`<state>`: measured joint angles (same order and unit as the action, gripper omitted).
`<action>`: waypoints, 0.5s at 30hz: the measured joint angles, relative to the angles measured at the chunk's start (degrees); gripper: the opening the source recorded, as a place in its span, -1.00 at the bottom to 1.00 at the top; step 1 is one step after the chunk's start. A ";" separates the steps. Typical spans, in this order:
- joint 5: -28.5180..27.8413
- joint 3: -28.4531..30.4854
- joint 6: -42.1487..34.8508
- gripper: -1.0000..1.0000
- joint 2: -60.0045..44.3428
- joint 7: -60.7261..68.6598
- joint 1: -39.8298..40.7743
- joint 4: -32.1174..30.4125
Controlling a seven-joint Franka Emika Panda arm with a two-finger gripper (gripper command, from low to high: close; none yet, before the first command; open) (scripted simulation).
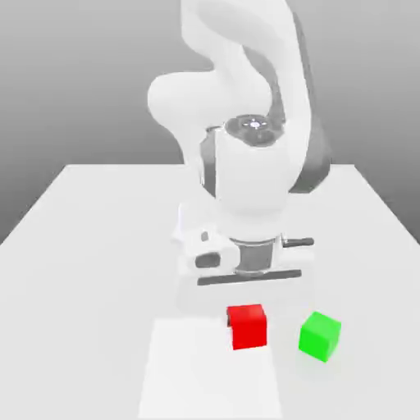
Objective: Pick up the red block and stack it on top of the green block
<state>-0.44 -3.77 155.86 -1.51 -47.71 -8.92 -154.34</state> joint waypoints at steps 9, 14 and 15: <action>1.38 -5.03 -2.30 -1.00 4.11 -8.07 -9.76 -1.77; -2.53 -3.78 6.56 -1.00 -5.18 -11.34 -10.34 -1.44; -3.11 -3.51 7.65 1.00 -6.33 -11.78 -10.48 -1.39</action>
<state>-3.56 -7.28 163.51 -7.84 -59.49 -19.40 -155.73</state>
